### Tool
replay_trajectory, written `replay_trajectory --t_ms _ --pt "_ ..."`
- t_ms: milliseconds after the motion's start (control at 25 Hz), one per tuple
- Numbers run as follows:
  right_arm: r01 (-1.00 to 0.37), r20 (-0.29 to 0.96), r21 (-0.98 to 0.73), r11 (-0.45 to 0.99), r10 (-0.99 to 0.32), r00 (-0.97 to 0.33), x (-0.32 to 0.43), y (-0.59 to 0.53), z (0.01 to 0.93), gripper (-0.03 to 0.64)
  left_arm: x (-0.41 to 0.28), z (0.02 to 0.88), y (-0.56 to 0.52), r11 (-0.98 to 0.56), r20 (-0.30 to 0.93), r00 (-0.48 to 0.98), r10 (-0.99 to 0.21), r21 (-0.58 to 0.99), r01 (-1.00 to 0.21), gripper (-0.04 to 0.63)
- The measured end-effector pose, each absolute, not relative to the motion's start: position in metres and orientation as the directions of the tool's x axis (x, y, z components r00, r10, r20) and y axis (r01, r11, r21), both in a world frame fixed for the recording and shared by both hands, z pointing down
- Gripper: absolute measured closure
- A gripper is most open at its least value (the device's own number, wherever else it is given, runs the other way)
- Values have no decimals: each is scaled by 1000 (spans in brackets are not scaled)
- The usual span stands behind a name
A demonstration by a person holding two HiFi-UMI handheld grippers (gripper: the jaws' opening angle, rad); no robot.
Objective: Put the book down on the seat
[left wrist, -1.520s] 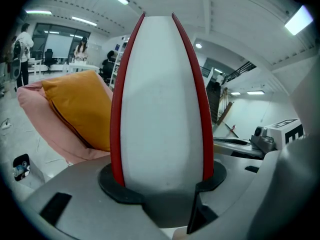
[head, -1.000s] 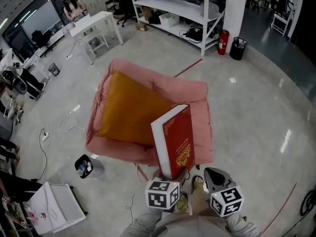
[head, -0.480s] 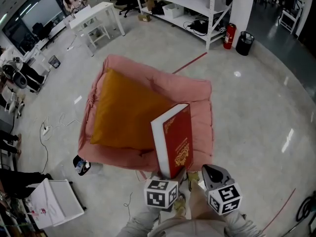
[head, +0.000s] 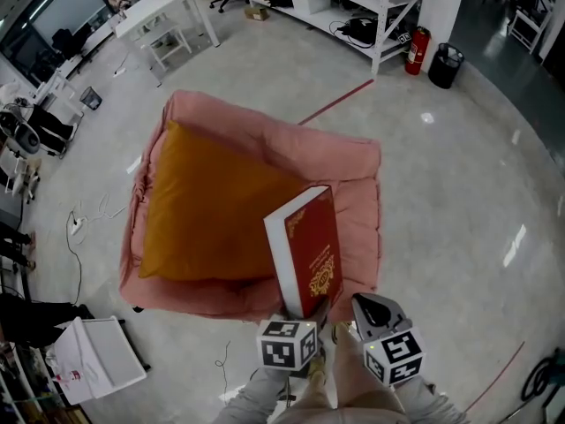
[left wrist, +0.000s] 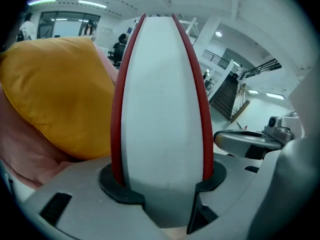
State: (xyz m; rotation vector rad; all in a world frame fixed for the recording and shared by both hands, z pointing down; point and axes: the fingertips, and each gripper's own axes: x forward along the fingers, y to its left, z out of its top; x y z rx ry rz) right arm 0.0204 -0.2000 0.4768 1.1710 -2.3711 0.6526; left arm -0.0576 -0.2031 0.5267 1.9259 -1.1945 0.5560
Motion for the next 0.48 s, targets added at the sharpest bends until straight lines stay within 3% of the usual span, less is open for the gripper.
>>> replay_trajectory --t_ms 480 --pt "-821 592 -226 524 -596 -543 20 -246 523 612 -59 584 -247 -178 752 437 -493 405 -897 343"
